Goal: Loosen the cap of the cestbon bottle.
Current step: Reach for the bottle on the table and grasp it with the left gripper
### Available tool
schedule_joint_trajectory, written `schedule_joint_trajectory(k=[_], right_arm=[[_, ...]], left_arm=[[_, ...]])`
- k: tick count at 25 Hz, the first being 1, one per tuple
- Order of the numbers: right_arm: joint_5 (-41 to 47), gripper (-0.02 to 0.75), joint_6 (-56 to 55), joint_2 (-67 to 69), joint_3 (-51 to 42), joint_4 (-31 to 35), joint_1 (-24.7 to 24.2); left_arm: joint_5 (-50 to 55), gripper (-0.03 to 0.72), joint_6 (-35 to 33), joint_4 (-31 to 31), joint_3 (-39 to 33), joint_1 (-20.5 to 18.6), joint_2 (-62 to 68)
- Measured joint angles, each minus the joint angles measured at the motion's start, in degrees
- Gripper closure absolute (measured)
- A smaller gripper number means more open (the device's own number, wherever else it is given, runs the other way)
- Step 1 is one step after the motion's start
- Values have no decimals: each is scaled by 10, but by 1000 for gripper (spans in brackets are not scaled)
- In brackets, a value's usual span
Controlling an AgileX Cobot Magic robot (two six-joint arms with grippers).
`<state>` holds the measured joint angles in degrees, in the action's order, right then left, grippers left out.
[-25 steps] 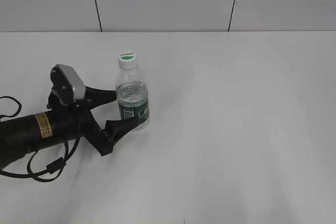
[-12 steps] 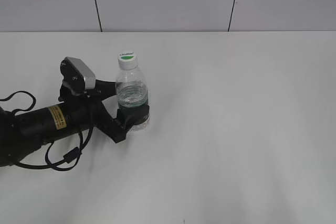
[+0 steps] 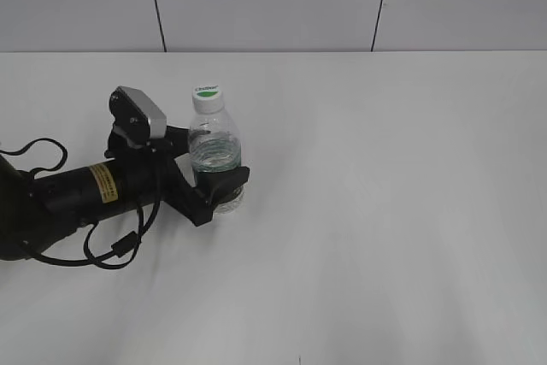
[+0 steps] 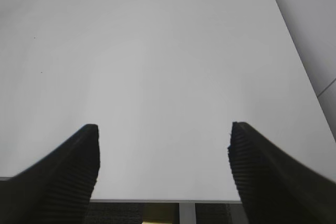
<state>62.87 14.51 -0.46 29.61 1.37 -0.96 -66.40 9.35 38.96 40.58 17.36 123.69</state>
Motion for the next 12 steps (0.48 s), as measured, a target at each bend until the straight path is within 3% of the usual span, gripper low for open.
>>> schedule_joint_trajectory(k=[12], right_arm=[[0, 154, 0, 0, 0, 0, 0]], left_arm=[[-9, 99, -2, -1, 0, 1, 42]])
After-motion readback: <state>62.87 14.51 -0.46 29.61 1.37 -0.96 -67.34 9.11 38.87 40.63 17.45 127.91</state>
